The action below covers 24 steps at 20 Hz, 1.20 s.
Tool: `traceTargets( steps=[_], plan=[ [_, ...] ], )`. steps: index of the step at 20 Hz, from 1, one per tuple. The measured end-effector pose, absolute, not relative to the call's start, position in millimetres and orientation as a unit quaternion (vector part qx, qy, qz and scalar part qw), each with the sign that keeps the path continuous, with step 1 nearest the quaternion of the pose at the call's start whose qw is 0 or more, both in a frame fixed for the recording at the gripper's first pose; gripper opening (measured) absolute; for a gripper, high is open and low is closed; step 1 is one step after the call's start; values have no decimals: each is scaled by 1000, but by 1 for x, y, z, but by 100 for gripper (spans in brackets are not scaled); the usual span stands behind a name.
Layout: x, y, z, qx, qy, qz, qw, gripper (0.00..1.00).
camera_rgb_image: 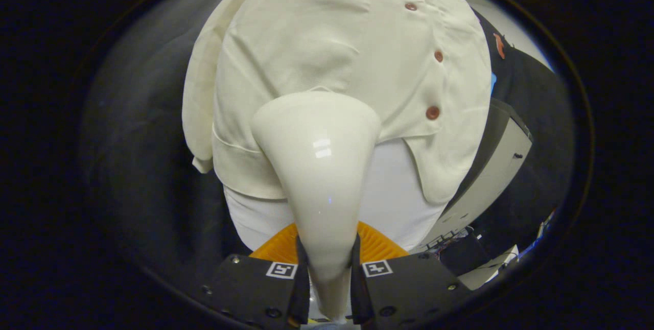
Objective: Iron the clothes twice with a garment steamer, once on the left side and once on the right side.
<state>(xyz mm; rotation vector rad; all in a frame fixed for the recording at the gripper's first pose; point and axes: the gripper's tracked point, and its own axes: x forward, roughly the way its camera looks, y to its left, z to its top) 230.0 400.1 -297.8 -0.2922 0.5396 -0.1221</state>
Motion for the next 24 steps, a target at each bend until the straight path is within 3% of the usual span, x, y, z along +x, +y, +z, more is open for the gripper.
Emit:
traceTargets(
  steps=[10, 24],
  plan=[
    [190, 406, -298, -149, 281, -39, 947, 33],
    [149, 358, -55, -73, 142, -61, 985, 33]
  ],
)
